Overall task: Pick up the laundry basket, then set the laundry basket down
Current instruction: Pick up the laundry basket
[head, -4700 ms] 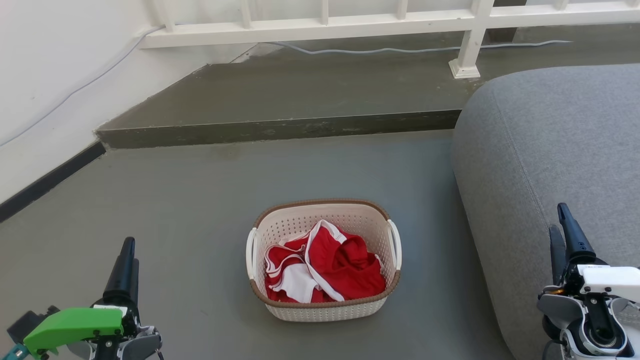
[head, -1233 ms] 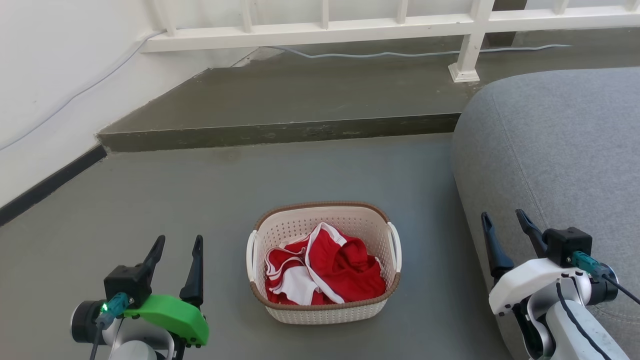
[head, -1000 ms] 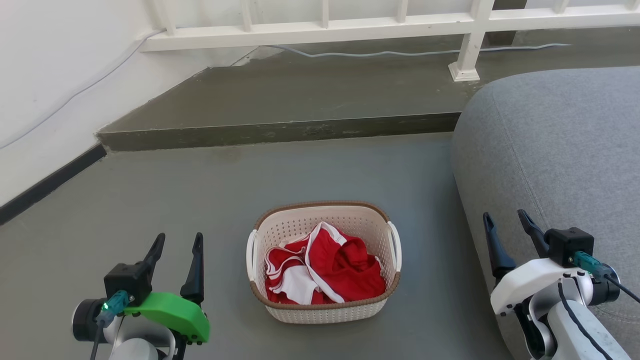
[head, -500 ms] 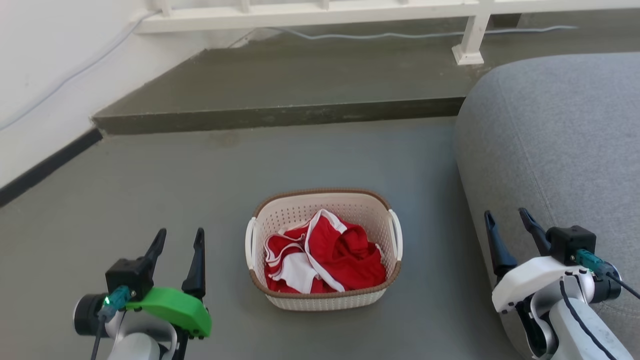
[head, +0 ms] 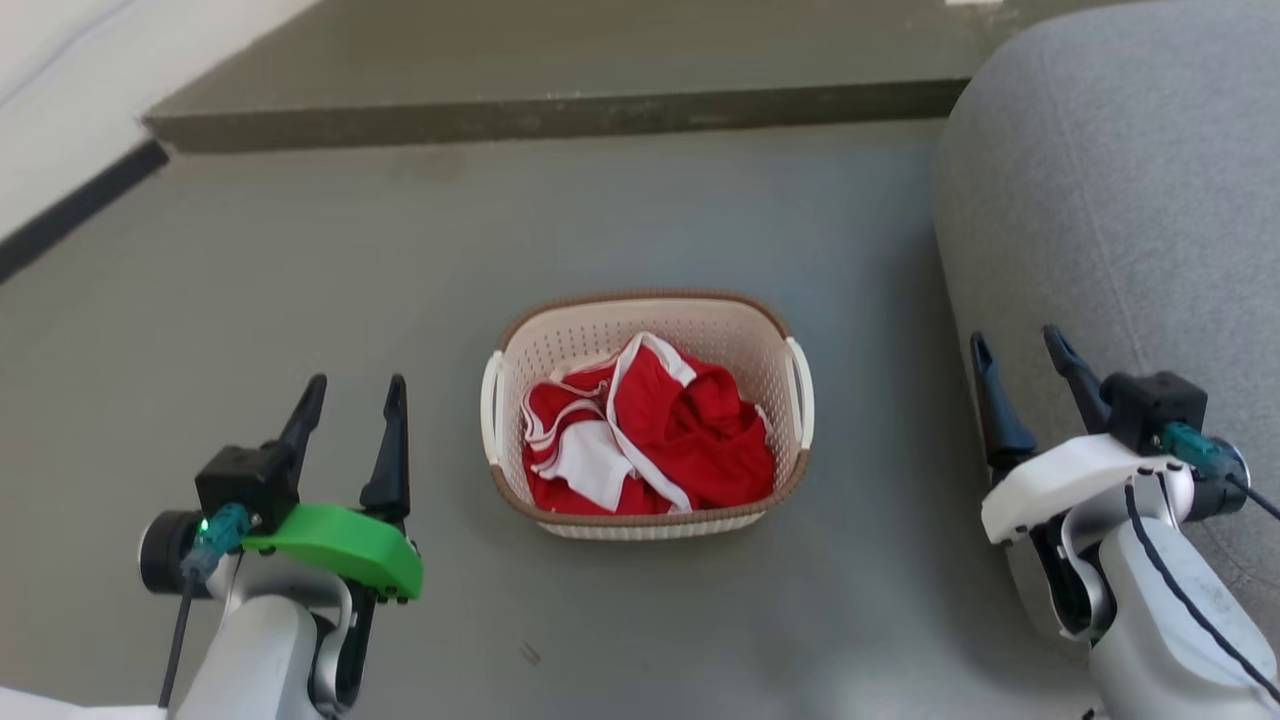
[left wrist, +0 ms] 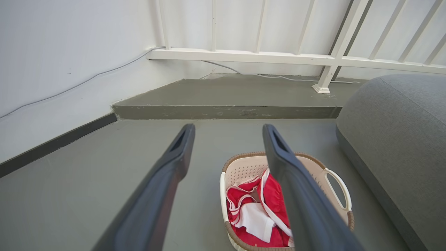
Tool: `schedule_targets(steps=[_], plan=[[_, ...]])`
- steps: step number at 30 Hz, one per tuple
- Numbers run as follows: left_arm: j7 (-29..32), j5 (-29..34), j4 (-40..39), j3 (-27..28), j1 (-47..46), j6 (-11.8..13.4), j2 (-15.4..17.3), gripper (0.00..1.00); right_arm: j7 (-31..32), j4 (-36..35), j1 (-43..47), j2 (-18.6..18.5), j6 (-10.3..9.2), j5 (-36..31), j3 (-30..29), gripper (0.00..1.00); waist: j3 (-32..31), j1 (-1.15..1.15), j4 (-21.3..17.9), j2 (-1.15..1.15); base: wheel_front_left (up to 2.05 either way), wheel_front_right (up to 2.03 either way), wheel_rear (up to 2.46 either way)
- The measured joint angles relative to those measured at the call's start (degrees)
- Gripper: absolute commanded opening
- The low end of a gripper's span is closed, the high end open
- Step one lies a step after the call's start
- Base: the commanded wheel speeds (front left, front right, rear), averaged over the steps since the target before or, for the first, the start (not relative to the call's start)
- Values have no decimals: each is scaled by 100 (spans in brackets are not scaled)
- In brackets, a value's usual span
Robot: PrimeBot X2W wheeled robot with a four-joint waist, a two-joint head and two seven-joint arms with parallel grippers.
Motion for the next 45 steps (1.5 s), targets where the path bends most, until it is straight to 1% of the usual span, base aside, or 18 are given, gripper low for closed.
schedule_targets(steps=[11,15,30,38,45], plan=[[0,97,-98,34,-587,-5,-92,100,-24,-102,-594,-8,2,-41,-107,100,868,0,-7,0,0,0,0],[0,104,-108,68,-829,-7,-101,100,-24,-122,-834,-9,34,-43,-126,100,1192,0,-10,0,0,0,0],[-1,149,-110,176,-1836,-107,-144,100,-25,-191,-1763,-23,80,-109,-178,100,2433,1,-5,0,0,0,0],[-2,149,143,168,-2429,-229,-157,100,-35,-104,-2284,-56,87,-137,-188,100,3004,1,21,0,0,0,0],[0,144,616,172,-3012,-303,-172,100,-40,291,-2704,-36,163,-146,-148,100,3495,1,64,0,0,0,0]])
